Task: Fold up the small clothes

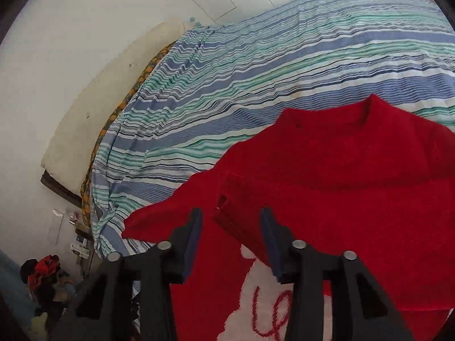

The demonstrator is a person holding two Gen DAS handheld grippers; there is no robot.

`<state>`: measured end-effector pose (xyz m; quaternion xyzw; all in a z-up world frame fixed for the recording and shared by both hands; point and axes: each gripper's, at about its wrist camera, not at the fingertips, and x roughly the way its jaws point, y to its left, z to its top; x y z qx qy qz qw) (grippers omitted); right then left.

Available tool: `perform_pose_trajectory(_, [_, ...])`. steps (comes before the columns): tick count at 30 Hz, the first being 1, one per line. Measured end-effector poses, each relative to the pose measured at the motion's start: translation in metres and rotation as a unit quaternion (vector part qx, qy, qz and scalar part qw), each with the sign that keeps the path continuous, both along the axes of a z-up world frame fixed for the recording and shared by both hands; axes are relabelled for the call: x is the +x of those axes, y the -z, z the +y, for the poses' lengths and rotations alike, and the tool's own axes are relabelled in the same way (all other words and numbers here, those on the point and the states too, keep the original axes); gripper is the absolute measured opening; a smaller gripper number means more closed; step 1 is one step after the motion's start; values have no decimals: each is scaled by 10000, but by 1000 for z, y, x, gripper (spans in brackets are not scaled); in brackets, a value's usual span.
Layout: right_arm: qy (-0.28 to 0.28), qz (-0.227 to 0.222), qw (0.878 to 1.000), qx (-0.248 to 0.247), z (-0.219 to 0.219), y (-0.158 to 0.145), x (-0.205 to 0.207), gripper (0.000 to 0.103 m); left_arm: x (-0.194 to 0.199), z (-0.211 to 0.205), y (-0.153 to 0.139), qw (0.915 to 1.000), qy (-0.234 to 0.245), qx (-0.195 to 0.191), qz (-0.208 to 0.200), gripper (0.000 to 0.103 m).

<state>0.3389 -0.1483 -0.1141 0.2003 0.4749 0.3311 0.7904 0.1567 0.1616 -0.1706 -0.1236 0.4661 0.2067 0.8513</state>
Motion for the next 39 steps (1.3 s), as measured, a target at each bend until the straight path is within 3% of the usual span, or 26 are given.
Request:
perform_pose_trajectory(3, [-43,63,9987,513,-21,1,-8,67,0,-1,0,10000,7,18,2,92])
perform_pose_trajectory(6, [391,280,9948,896,-69,9,-9,67,2,-1,1,10000,15,40,17,93])
perform_pose_trajectory(9, [1268,805,9876,462,-136,39,-8,66,4,-2,3,10000,15,47,41,94])
perform_pose_trajectory(10, [1588,1142,9806,112,-158,55,-8,61,5,-2,3,10000,17,58,54,94])
perform_pose_trajectory(11, [1833,1353,9736,-140,-178,66,-10,33,5,-3,3,10000,20,70,64,95])
perform_pose_trajectory(12, [1932,1390,9712,-139,-192,70,-12,21,5,-3,4,9999,24,80,69,95])
perform_pose_trajectory(14, [1964,1173,9734,-124,-203,60,-19,22,5,-3,4,9999,34,97,75,95])
perform_pose_trajectory(18, [1530,747,9851,224,-194,36,-31,22,6,-4,6,9998,48,149,117,96])
perform_pose_trajectory(20, [1461,787,9861,-109,-188,40,-32,22,7,-5,7,9997,56,186,138,97])
perform_pose_trajectory(22, [1584,1158,9776,-765,-188,60,-29,19,7,-6,8,9996,73,200,165,98])
perform_pose_trajectory(23, [1638,1247,9752,-816,-191,69,-30,9,6,-6,8,9996,85,201,171,98])
perform_pose_trajectory(25, [1774,1114,9750,-738,-197,66,-35,9,5,-6,8,9996,104,200,169,98])
perform_pose_trajectory(28, [1669,698,9776,-1078,-189,41,-50,15,5,-7,9,9995,140,230,174,99])
perform_pose_trajectory(33, [686,-164,9814,-1787,-149,0,-106,25,6,-8,10,9995,99,241,195,100])
perform_pose_trajectory(36, [286,-284,9772,-2087,-130,5,-148,29,7,-8,10,9995,93,226,199,100])
perform_pose_trajectory(39, [30,-26,9681,-2505,-118,30,-178,29,7,-9,11,9994,117,252,209,101])
